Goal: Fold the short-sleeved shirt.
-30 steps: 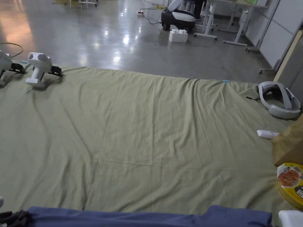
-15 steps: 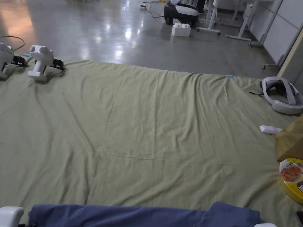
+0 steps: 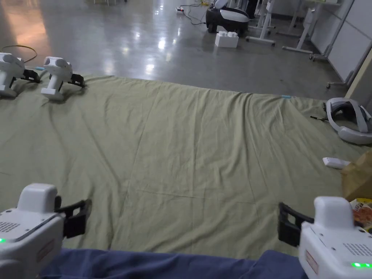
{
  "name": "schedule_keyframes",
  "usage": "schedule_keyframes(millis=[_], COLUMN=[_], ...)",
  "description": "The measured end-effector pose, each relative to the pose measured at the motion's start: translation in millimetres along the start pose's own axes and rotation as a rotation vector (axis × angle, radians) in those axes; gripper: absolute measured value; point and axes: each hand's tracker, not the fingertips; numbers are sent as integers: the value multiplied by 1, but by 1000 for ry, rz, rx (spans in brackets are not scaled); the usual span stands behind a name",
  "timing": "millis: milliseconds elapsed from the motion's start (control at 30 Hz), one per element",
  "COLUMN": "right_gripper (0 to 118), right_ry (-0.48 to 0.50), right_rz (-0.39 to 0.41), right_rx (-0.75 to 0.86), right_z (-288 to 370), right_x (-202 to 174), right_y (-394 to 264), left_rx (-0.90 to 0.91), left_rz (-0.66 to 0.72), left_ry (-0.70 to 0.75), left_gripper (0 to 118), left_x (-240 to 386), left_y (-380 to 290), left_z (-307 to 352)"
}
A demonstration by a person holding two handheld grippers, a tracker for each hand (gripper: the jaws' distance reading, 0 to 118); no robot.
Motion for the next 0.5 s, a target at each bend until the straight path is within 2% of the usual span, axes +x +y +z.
schedule_keyframes(millis=[167, 233, 267, 367, 400, 433, 467, 500], right_gripper=[80, 78, 74, 51, 35, 20, 17, 13], right_ry=[28, 10, 7, 21, 31, 37, 37, 28], right_rz=[-90, -78, -65, -48, -55, -62, -70, -79], right_rx=[218, 285, 309, 340, 352, 360, 368, 370], right_z=[-8, -8, -7, -8, -8, -8, -8, -9], right_x=[-38, -53, -59, -74, -77, -79, -81, -81], right_y=[20, 28, 30, 37, 39, 40, 41, 42], left_rx=[201, 271, 298, 347, 365, 376, 388, 389], left_rz=[-28, -54, -66, -55, -36, -19, -17, -17], left_ry=[15, 55, 66, 52, 26, 11, 9, 11], left_gripper=[68, 68, 68, 66, 61, 49, 25, 13], left_x=[23, 40, 44, 54, 54, 53, 57, 57], left_y=[23, 30, 32, 39, 41, 42, 44, 45], left_z=[-7, -5, -4, -1, 0, 1, 2, 2])
